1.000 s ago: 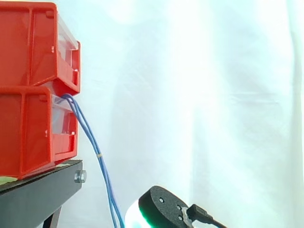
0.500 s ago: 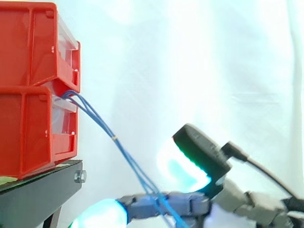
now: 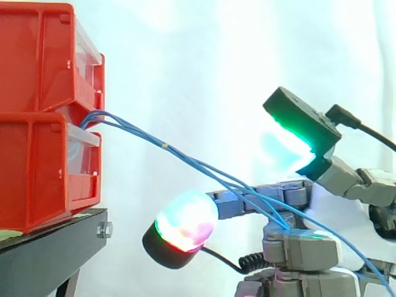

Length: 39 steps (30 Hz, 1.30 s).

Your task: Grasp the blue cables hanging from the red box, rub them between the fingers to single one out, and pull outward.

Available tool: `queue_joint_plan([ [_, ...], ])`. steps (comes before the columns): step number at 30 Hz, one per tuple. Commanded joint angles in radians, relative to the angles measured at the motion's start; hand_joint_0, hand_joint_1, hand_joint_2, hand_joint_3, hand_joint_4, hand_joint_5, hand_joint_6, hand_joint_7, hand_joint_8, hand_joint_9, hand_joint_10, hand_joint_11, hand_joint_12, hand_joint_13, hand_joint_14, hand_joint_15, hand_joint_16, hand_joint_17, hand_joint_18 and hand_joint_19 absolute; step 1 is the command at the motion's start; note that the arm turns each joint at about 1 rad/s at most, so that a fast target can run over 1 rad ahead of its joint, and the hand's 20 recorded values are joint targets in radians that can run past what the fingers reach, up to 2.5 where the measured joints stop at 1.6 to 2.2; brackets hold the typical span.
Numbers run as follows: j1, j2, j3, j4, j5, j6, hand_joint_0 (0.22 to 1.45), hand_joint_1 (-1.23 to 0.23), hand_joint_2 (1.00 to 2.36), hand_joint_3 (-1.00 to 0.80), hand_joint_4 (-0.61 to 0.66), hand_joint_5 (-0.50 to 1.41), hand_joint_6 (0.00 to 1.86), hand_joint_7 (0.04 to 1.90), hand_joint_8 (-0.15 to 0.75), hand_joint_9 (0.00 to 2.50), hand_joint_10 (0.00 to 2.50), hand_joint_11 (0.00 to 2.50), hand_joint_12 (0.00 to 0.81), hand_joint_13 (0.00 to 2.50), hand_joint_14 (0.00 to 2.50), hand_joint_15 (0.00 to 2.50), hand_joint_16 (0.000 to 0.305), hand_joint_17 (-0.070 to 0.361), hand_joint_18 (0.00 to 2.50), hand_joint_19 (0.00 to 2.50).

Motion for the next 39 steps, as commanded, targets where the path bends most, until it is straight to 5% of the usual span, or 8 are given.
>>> queue_joint_plan([
  [1, 0.000, 0.000, 0.034, -0.092, 0.001, 0.017, 0.55, -0.63, 1.00, -0.50, 0.21, -0.11, 0.50, 1.03, 0.263, 1.36, 0.02, 1.24, 0.338, 1.40, 0.02, 1.32, 0.045, 0.102, 0.74, 0.78],
  [6, 0.002, 0.000, 0.059, -0.164, 0.001, 0.032, 0.55, -0.64, 1.00, -0.50, 0.19, -0.10, 0.50, 1.05, 0.263, 1.33, 0.02, 1.28, 0.342, 1.36, 0.03, 1.31, 0.045, 0.101, 0.73, 0.78],
  [13, 0.020, 0.000, 0.076, -0.151, 0.058, 0.034, 0.56, -0.65, 1.00, -0.50, 0.19, -0.10, 0.50, 1.07, 0.261, 1.29, 0.02, 1.29, 0.339, 1.32, 0.03, 1.28, 0.045, 0.102, 0.71, 0.77],
  [21, 0.032, -0.046, 0.231, -0.332, 0.039, 0.086, 0.57, -0.66, 1.00, -0.46, 0.18, -0.09, 0.50, 1.15, 0.260, 1.27, 0.02, 1.29, 0.369, 1.18, 0.03, 1.18, 0.045, 0.100, 0.69, 0.76],
  [30, 0.037, -0.046, 0.240, -0.347, 0.038, 0.114, 0.59, -0.67, 1.01, -0.40, 0.17, -0.07, 0.50, 1.37, 0.257, 1.27, 0.02, 1.30, 0.366, 1.17, 0.03, 1.17, 0.044, 0.099, 0.68, 0.76],
  [39, 0.026, -0.044, 0.246, -0.356, 0.035, 0.132, 0.58, -0.66, 1.01, -0.43, 0.20, -0.08, 0.50, 1.32, 0.264, 1.24, 0.02, 1.28, 0.368, 1.16, 0.03, 1.15, 0.045, 0.101, 0.67, 0.77],
])
